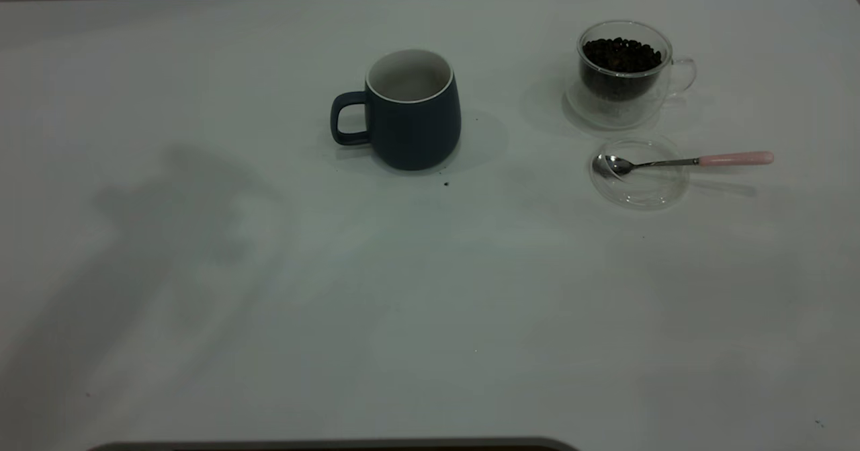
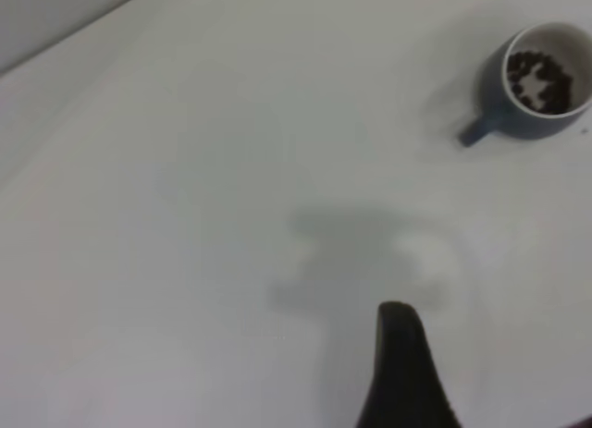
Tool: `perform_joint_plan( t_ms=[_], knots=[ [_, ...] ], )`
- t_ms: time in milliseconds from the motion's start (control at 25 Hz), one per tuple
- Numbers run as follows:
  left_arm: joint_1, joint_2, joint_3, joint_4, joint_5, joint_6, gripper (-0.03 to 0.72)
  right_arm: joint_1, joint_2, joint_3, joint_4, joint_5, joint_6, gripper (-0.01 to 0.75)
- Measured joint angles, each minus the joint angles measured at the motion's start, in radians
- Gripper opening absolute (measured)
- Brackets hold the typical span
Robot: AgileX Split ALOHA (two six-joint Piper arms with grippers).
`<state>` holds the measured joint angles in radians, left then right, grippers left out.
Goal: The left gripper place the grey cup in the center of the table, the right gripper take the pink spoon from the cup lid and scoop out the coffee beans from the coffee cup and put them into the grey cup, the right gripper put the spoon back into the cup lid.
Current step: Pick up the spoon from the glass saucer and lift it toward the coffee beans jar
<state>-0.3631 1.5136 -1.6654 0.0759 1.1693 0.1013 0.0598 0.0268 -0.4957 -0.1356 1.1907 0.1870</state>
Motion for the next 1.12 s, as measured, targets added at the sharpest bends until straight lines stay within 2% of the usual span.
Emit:
perform_joint_plan(
  t_ms=[160,520,760,960,1120],
  knots=[
    [0.000,-0.171,0.156,-0.049,0.001,-0.034,0.567,0.000,0.000,0.000,0.000,0.000,0.000,0.577],
    [0.000,-0.563,0.653,-0.030,0.001,-0.101,0.567,0.000,0.000,0.000,0.000,0.000,0.001,0.577],
    [0.000,-0.798,0.885,-0.015,0.001,-0.202,0.567,0.000,0.000,0.000,0.000,0.000,0.001,0.577],
    [0.000,-1.026,1.066,-0.010,0.001,-0.214,0.567,0.000,0.000,0.000,0.000,0.000,0.000,0.577],
    [0.000,-1.205,1.150,0.005,-0.011,-0.234,0.567,0.000,0.000,0.000,0.000,0.000,0.000,0.577]
  ],
)
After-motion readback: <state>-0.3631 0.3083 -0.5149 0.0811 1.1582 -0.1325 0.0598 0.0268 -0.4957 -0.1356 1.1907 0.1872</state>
